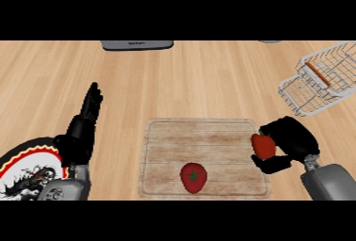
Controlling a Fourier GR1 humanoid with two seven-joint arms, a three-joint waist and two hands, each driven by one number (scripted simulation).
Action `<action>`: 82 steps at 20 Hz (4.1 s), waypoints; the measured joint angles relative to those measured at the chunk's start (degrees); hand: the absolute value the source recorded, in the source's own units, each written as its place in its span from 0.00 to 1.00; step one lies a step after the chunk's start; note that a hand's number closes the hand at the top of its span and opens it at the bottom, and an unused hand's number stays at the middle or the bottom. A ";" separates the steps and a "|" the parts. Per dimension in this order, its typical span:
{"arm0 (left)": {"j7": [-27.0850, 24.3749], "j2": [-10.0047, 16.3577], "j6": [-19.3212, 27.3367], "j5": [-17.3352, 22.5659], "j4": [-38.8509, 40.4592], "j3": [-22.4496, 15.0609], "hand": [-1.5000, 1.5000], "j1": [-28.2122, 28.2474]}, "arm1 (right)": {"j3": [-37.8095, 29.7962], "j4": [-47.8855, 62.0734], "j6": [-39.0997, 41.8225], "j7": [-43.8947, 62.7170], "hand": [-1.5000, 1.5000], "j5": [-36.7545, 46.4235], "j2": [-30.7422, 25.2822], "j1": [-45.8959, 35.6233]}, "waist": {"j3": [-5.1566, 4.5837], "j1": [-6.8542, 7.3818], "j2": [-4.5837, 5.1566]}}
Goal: Pick the bell pepper from the cutting board and place it in the tiered basket
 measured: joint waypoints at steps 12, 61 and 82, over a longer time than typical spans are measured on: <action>0.52 -0.67 0.06 -0.51 -0.60 -0.90 0.50 -0.09 | -24.56 -28.62 5.33 -0.47 1.00 -15.21 -15.80 15.71 | 0.00 0.48 0.37; -0.03 -1.38 -1.41 -0.78 1.53 -1.44 0.50 -2.82 | -37.52 22.38 14.68 4.65 0.00 -37.57 -22.41 -30.23 | 0.13 3.85 1.21; -0.06 -1.64 -0.56 -0.99 -0.39 -2.06 0.50 -1.02 | -65.16 54.67 20.25 -2.39 0.00 -53.04 -44.81 -23.84 | 0.43 2.61 1.43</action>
